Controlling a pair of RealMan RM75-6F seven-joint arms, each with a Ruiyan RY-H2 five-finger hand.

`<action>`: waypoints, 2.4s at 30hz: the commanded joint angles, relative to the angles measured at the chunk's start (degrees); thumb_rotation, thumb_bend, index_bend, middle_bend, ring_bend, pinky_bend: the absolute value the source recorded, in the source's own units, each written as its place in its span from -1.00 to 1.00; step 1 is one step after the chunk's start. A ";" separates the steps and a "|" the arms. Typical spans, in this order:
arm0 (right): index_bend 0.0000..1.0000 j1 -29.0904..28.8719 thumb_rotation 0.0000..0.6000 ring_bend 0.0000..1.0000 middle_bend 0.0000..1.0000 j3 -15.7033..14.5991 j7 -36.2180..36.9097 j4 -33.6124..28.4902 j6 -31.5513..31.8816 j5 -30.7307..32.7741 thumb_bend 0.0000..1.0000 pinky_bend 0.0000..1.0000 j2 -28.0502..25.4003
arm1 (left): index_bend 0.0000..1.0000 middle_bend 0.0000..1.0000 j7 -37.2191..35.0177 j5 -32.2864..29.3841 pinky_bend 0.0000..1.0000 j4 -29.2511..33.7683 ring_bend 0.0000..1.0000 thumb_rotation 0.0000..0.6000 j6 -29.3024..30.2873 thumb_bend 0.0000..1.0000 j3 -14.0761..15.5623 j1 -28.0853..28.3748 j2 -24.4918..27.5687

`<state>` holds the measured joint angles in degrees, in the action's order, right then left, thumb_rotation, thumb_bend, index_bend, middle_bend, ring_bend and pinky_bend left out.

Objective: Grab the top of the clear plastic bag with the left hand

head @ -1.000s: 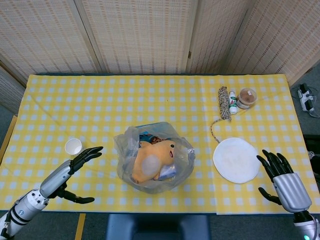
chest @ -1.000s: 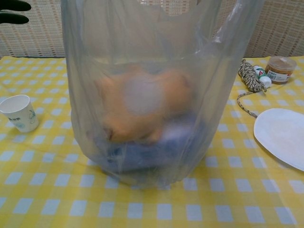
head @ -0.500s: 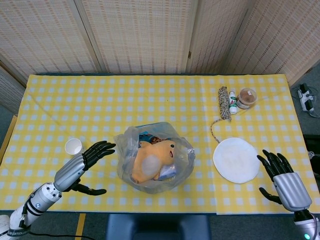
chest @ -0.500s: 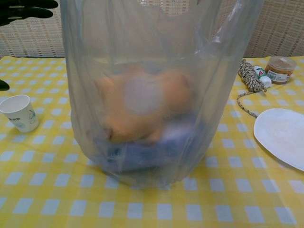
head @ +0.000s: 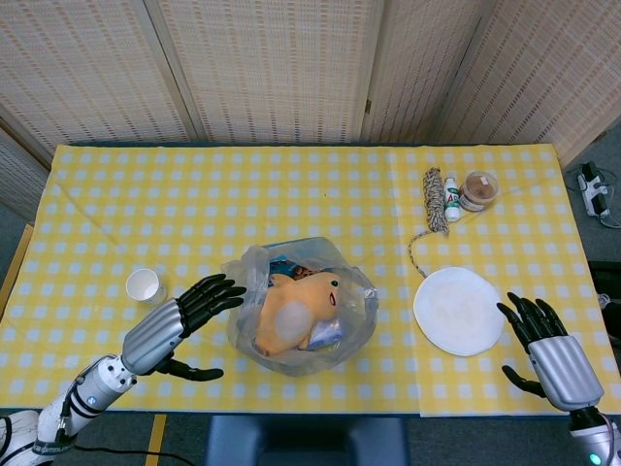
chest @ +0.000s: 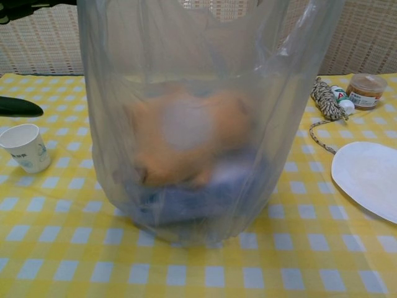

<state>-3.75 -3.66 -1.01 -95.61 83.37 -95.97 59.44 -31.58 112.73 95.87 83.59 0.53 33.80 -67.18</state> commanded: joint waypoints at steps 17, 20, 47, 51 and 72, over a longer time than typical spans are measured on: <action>-1.00 0.07 1.00 -1.00 -1.00 -0.18 0.72 0.02 0.12 -0.37 -0.47 -1.00 -0.36 | -0.75 -0.76 1.74 -4.62 -1.00 3.17 -0.91 1.00 -9.39 -0.88 -2.18 6.86 -2.59; -1.00 0.03 1.00 -1.00 -1.00 -0.17 0.61 0.02 0.02 -0.33 -0.47 -1.00 -0.32 | -0.74 -0.76 -1.15 -5.08 -1.00 4.38 -0.91 1.00 -11.20 -0.88 -2.07 8.49 -2.55; -1.00 -0.15 1.00 -1.00 -1.00 0.15 2.42 0.17 -0.26 0.58 -0.47 -1.00 -1.10 | -0.88 -0.75 -27.47 -16.03 -1.00 8.06 -0.92 1.00 -30.22 -0.88 -7.62 24.77 -2.79; -1.00 -0.17 1.00 -1.00 -1.00 0.27 2.83 0.16 -0.20 0.70 -0.47 -1.00 -1.26 | -0.88 -0.75 -31.72 -15.46 -1.00 7.90 -0.92 1.00 -31.01 -0.88 -7.67 26.46 -2.31; -1.00 0.15 1.00 -1.00 -1.00 0.14 4.77 0.51 0.86 -0.12 -0.47 -1.00 -1.92 | -0.90 -0.75 -53.26 -16.75 -1.00 4.99 -0.92 1.00 -37.65 -0.88 -9.28 37.12 -4.24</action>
<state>-3.61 -3.52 3.76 -95.10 84.24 -96.09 57.52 -82.87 96.26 101.46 45.93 -8.29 69.89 -70.96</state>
